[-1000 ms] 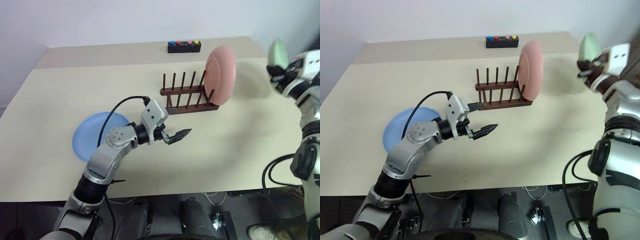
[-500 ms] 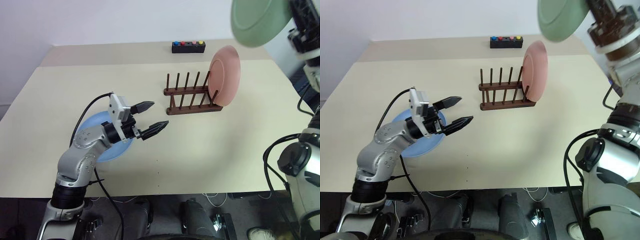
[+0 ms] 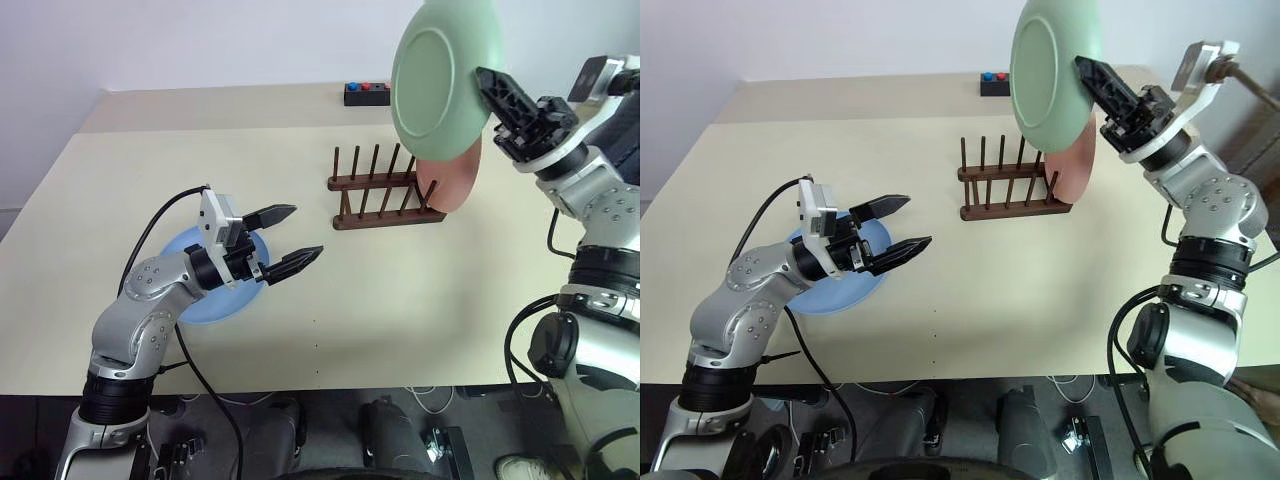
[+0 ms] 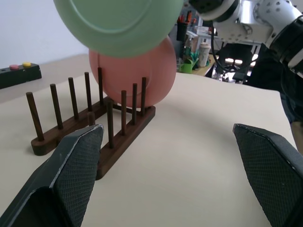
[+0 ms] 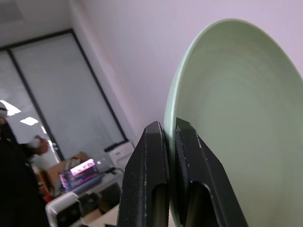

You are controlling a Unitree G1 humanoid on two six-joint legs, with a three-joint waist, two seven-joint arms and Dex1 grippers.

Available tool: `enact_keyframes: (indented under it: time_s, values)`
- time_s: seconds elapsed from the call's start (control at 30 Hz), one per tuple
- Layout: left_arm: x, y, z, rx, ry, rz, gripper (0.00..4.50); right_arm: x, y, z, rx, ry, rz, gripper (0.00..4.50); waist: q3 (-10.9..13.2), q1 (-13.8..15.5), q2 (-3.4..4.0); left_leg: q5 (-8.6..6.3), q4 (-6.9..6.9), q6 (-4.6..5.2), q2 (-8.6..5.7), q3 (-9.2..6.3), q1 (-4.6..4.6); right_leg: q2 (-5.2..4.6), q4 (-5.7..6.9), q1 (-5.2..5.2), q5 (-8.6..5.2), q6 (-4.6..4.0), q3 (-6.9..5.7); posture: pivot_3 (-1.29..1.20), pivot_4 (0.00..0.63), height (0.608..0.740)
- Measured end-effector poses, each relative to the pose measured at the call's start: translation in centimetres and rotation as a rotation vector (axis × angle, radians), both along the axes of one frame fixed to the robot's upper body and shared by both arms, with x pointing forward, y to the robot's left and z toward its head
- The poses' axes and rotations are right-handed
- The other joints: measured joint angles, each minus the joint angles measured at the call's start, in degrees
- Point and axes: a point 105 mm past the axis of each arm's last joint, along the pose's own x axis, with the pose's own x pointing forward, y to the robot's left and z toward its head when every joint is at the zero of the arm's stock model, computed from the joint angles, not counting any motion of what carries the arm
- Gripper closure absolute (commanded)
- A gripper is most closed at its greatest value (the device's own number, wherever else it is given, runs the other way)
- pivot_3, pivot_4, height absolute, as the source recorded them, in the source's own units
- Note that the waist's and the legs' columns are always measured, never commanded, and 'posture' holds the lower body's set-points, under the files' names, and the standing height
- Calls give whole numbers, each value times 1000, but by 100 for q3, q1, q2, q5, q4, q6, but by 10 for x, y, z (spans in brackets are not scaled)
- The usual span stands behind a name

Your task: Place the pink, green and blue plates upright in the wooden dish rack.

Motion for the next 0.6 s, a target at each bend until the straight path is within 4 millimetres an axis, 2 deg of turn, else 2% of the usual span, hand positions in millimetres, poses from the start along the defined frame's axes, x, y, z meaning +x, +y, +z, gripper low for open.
enact_keyframes:
  time_s: [0.13,0.6]
  values:
    - [-1,0,-1,0,1,0,0,4,2,-17,-5,44,-8,4443,0,-11,0,0,0,0,0,0,0,1,0,-1,0,0,1,0,150,740]
    - [-4,-6,-1,15,-9,-12,0,15,18,-43,-45,107,-70,4443,0,-25,0,0,-2,0,0,0,0,1,2,-3,0,0,1,0,150,740]
